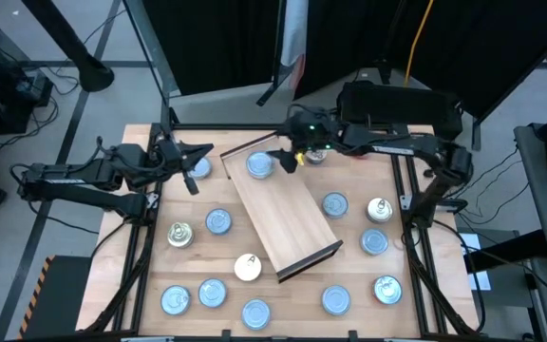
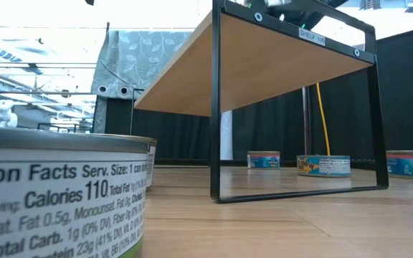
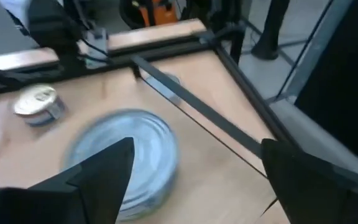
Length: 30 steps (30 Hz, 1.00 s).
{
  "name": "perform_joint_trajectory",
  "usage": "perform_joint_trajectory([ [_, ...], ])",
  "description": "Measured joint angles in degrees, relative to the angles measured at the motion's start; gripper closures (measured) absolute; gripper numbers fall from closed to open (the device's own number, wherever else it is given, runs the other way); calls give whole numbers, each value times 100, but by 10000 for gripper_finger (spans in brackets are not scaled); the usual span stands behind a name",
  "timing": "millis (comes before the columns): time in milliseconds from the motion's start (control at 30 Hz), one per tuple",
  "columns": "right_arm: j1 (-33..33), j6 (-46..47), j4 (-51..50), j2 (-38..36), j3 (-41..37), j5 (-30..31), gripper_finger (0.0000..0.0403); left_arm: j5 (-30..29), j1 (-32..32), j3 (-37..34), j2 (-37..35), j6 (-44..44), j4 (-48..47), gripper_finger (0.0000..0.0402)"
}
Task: Stack canned seafood by type on shelf
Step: Put the right green tuna can on the shelf
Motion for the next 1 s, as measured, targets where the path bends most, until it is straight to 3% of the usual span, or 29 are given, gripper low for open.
perform_joint_trajectory([
  [233, 612, 413, -1883, -1328, 9, 338, 97, 396, 15, -144, 457, 26, -355, 400],
  [433, 1585, 1178, -2711, -2012, -847, 2445, 126, 1258, 113, -146, 1309, -171, 60, 400],
  [633, 2065, 2026, -2943, -2568, -1815, 3710, 160, 1420, 111, -146, 2322, -416, 294, 400],
  [1000, 2081, 2005, -3275, -3071, -2112, 3956, 218, 1087, 123, -122, 3417, -570, 889, 400],
])
